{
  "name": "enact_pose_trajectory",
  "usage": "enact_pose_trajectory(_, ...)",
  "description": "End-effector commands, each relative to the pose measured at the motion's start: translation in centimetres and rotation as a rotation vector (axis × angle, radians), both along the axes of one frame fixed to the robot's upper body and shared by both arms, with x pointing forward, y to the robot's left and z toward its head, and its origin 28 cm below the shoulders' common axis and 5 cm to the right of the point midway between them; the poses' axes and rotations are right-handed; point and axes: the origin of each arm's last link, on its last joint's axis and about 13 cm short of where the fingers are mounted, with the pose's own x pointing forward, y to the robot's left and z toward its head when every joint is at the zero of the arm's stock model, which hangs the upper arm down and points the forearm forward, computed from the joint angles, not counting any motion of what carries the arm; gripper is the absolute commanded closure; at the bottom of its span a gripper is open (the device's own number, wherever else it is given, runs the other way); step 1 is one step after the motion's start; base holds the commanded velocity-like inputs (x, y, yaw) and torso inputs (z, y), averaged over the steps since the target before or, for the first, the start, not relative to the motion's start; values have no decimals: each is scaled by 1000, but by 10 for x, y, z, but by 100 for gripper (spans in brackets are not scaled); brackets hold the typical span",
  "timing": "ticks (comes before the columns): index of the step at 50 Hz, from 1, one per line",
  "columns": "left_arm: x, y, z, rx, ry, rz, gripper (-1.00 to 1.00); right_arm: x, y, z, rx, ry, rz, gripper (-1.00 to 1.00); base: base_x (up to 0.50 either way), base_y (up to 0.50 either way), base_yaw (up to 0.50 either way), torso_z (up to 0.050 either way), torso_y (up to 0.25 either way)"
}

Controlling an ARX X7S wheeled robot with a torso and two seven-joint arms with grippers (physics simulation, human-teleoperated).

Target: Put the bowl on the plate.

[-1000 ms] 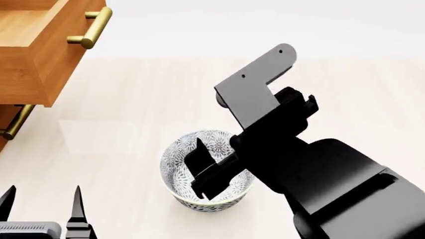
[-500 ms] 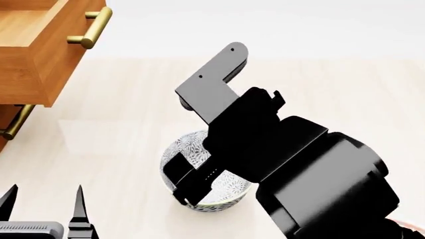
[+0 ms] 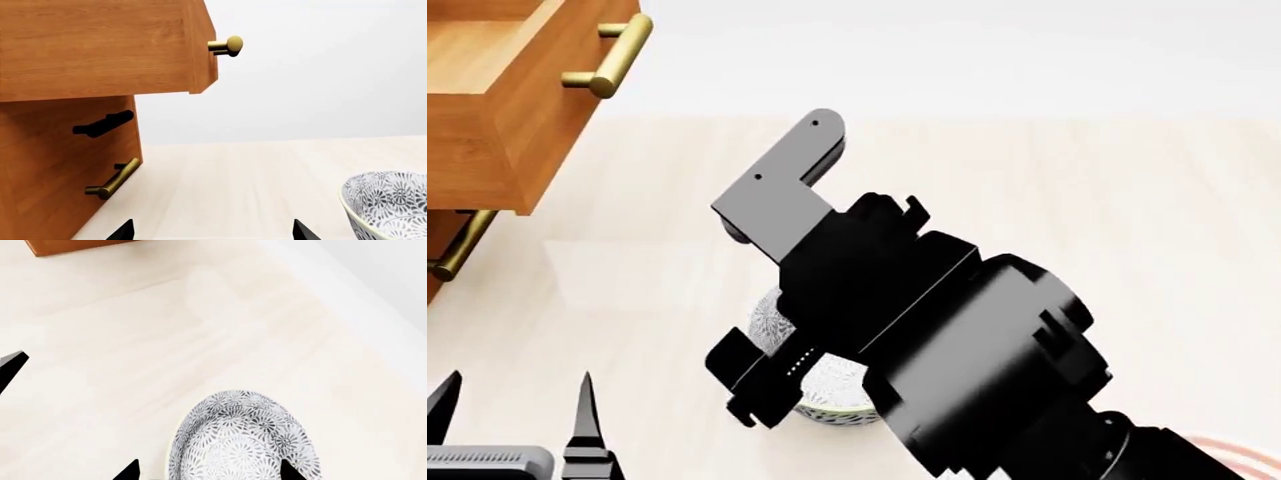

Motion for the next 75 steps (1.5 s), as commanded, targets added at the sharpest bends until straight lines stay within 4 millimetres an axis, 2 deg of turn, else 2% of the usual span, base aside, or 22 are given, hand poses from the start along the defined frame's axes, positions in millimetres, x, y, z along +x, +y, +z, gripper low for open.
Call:
enact_pose_trajectory(1, 0, 0, 1, -2, 0, 2, -100, 4, 8, -15, -36, 34, 11, -100, 0, 0, 0, 0, 0)
enact_pose_trajectory(33, -1, 0, 4, 4, -9, 0, -100, 14, 20, -36, -52, 91, 43, -100, 0, 0, 0, 0, 0)
enact_pose_trajectory(63, -2, -1, 5, 13, -8, 2, -100, 39, 15, -56, -106, 141, -10, -100, 0, 0, 0, 0, 0)
enact_pose_trajectory(75, -3, -1, 5, 16, -10, 3, -100, 41, 17, -69, -135, 163, -2, -100, 0, 0, 0, 0, 0)
